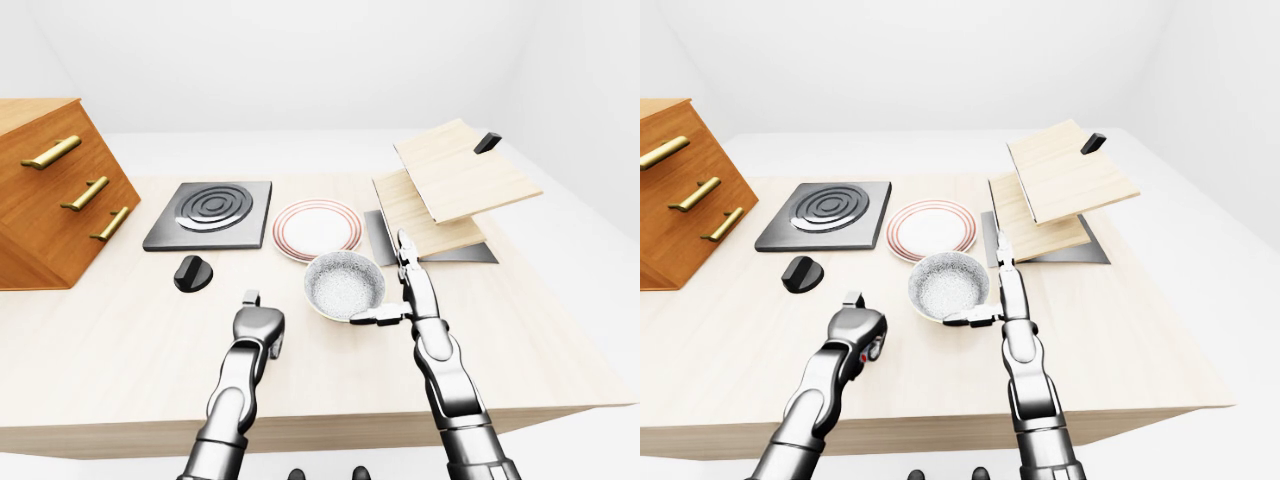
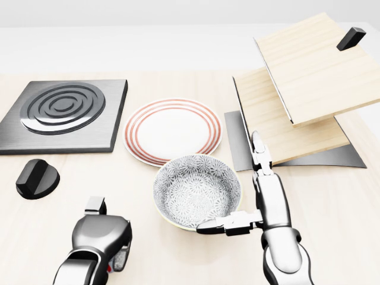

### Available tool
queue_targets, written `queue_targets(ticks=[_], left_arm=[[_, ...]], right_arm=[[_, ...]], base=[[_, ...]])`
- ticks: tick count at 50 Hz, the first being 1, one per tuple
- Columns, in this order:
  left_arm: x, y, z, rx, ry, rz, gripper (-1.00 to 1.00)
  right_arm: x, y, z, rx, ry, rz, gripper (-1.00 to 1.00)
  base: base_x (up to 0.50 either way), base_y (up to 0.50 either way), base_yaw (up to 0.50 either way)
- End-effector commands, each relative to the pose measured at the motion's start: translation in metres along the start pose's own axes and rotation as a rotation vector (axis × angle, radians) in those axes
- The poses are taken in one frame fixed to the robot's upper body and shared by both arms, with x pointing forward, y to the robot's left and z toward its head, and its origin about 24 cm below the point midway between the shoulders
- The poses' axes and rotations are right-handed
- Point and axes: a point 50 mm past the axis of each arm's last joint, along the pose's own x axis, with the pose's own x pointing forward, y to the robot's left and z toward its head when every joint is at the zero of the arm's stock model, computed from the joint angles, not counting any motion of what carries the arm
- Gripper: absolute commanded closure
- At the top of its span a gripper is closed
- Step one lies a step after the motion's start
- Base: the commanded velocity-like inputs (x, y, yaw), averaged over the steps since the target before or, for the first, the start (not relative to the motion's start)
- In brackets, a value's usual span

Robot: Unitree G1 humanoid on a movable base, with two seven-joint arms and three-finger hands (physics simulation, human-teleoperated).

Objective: Pick up the cream cheese and put it in the bowl.

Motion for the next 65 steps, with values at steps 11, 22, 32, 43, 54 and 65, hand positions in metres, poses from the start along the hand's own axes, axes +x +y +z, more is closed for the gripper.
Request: queue_targets(ticks=[11,22,32,43,54,65], left_arm=[[0.002,0.007,-0.002,-0.023,-0.007,0.009,1.00],[-0.022,0.046,-0.002,-0.038,-0.007,0.079,1.00],[-0.044,0.083,0.001,-0.030,0.001,0.169,1.00],[-0.061,0.117,0.011,-0.016,0.000,0.334,1.00],[-0.068,0.144,0.033,-0.004,-0.039,0.441,1.00],[-0.056,0.150,0.064,0.031,-0.104,0.409,1.00]], right_arm=[[0.001,0.002,0.002,0.002,-0.006,0.003,-1.00],[0.002,0.003,0.001,-0.002,-0.001,0.006,-1.00],[0.001,0.003,0.001,-0.001,-0.001,0.005,-1.00],[0.001,0.002,0.001,0.002,-0.005,0.003,-1.00],[0.001,0.001,0.001,0.004,-0.004,0.002,-1.00],[0.000,-0.001,0.003,0.010,-0.015,0.001,-1.00]], base=[[0.00,0.00,0.00],[0.00,0.00,0.00],[0.00,0.00,0.00],[0.00,0.00,0.00],[0.00,0.00,0.00],[0.00,0.00,0.00]])
